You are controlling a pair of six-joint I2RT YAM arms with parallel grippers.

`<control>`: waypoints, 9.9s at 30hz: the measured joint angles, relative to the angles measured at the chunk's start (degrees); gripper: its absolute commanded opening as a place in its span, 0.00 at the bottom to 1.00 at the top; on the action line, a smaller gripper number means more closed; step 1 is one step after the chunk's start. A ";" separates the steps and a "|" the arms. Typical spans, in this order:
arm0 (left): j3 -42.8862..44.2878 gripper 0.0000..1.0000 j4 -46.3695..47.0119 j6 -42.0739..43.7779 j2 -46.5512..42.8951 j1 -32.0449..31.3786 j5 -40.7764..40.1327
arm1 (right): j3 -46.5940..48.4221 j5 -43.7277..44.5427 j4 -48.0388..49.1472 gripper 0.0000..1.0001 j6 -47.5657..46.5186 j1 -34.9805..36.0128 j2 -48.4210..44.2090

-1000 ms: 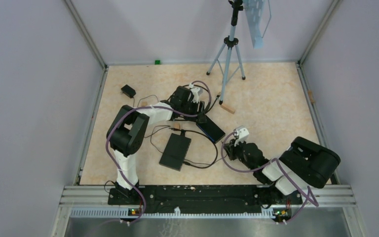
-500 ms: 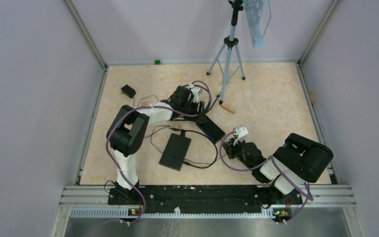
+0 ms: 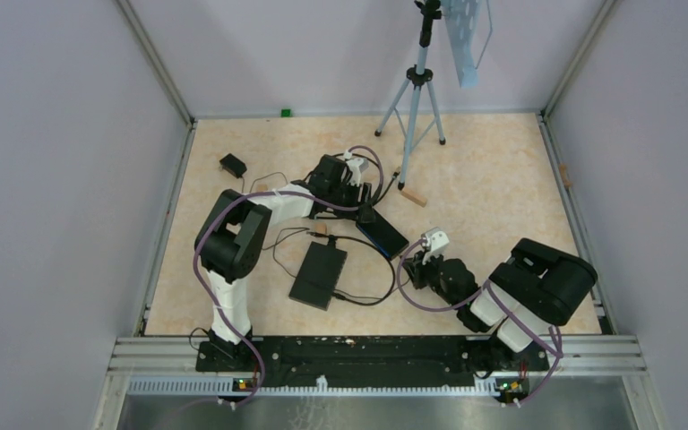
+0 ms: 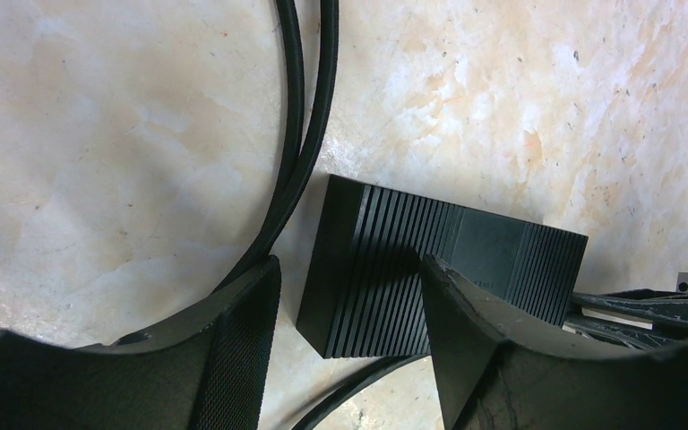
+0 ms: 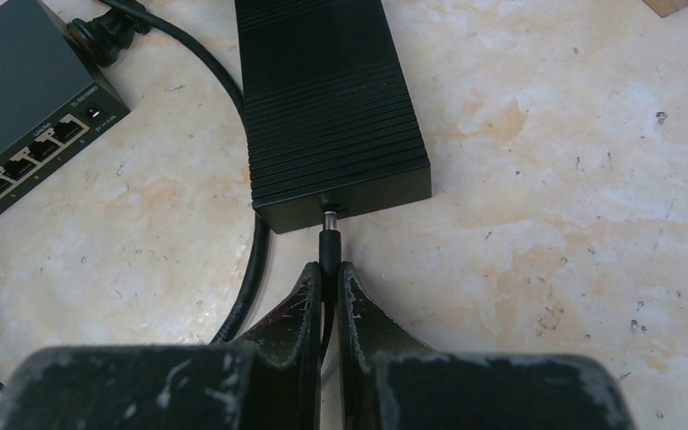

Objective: Insert the plug into the switch port
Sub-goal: Insert the connector into the switch port.

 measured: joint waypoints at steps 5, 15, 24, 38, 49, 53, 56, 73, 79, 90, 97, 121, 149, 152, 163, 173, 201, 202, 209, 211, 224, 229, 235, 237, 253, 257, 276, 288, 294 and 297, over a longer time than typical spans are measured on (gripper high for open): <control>0.02 0.66 0.33 0.28 0.17 0.02 0.57 | -0.04 -0.20 0.15 0.00 -0.44 0.00 0.04; 0.07 0.66 0.33 0.74 0.20 0.04 0.81 | -0.24 -0.13 0.57 0.00 -0.85 0.00 0.02; 0.39 0.65 0.37 0.83 0.55 0.04 1.07 | -0.55 -0.04 0.57 0.00 -1.49 0.00 -0.85; 0.44 0.65 0.39 0.83 0.57 0.04 1.18 | -0.37 -0.04 -0.46 0.00 -1.97 0.00 -1.27; 0.44 0.65 0.98 0.83 0.81 0.00 1.42 | 0.37 0.28 0.48 0.00 -1.90 0.00 0.66; 0.44 0.65 1.33 0.83 0.92 -0.02 1.53 | 0.37 0.26 0.52 0.00 -1.92 0.00 0.68; 0.44 0.65 1.36 0.83 0.94 -0.02 1.53 | 0.37 0.24 0.59 0.00 -1.97 0.00 0.66; 0.44 0.65 1.40 0.83 0.96 -0.07 1.51 | 0.37 0.17 2.97 0.00 -2.93 0.00 0.92; 0.44 0.65 1.57 0.83 1.03 -0.11 1.55 | 0.63 0.17 3.39 0.00 -2.73 0.00 3.08; 0.44 0.64 1.86 0.92 1.09 -0.35 1.49 | 1.22 0.02 4.02 0.00 -2.49 0.00 4.09; 0.50 0.64 1.86 1.09 1.16 -0.37 1.46 | 1.20 -0.20 4.04 0.00 -2.82 0.00 3.87; 0.98 0.64 2.93 1.25 1.84 -0.57 1.44 | 2.05 0.81 1.77 0.00 -2.97 -0.02 3.10; 1.01 0.64 3.98 2.69 2.08 -0.85 1.14 | 2.93 0.79 -0.61 0.00 -4.02 -0.04 1.79; 1.01 0.64 4.00 3.04 2.08 -0.92 1.05 | 3.06 0.76 -0.57 0.00 -4.02 -0.15 2.29; 1.01 0.63 4.13 3.61 2.08 -1.07 1.01 | 3.06 0.33 0.00 0.00 -4.04 -0.48 2.67; 1.03 0.63 4.20 3.69 2.19 -1.09 1.03 | 3.06 0.33 0.07 0.00 -4.07 -0.98 2.67; 1.42 0.63 5.40 3.87 2.82 -1.11 0.96 | 2.95 -1.68 6.01 0.00 -3.52 -1.75 6.78; 1.42 0.63 5.46 3.87 2.89 -1.11 0.96 | 2.95 -1.77 6.12 0.00 -3.41 -1.77 6.84; 1.42 0.63 5.73 3.87 2.93 -1.11 0.96 | 2.93 -2.47 6.62 0.00 -3.32 -2.03 7.13; 1.42 0.63 5.73 3.87 2.93 -1.11 1.01 | 2.97 -2.60 6.97 0.00 -3.32 -2.03 7.13; 1.42 0.63 5.75 3.85 2.93 -1.18 1.03 | 3.26 -2.73 7.34 0.00 -3.30 -2.21 7.17; 1.09 0.63 6.21 3.85 2.91 -1.20 1.07 | 3.67 -2.80 6.56 0.00 -3.28 -2.25 7.26; -0.81 0.63 9.09 3.61 2.40 -1.25 1.03 | 4.79 -2.89 6.34 0.00 -3.37 -2.29 8.48; -1.36 0.63 9.99 3.45 2.27 -1.25 0.98 | 4.79 -2.89 6.58 0.00 -3.41 -2.29 8.72; -7.78 0.63 20.11 4.07 0.37 -2.78 -1.95 | 8.00 -7.52 -4.74 0.00 -8.50 -4.20 3.45; -9.99 0.63 24.22 4.26 -0.07 -3.28 -2.99 | 9.14 -9.38 -8.59 0.00 -11.02 -4.68 1.92; -14.71 0.66 25.77 -2.23 -3.13 -6.99 -8.17 | 7.02 -9.97 -23.06 0.23 -11.26 -5.03 -11.02; -5.92 0.72 10.32 -0.44 -1.95 -5.55 -7.37 | 13.38 -9.73 -44.72 0.37 -6.29 -5.03 -21.62; -4.46 0.72 6.67 0.68 -1.97 -2.38 -6.29 | 20.76 -8.68 -57.51 0.36 -1.53 -5.20 -23.02; -4.28 0.72 6.10 1.05 -1.97 -2.03 -5.92 | 23.89 -8.52 -62.84 0.36 -0.33 -5.38 -21.29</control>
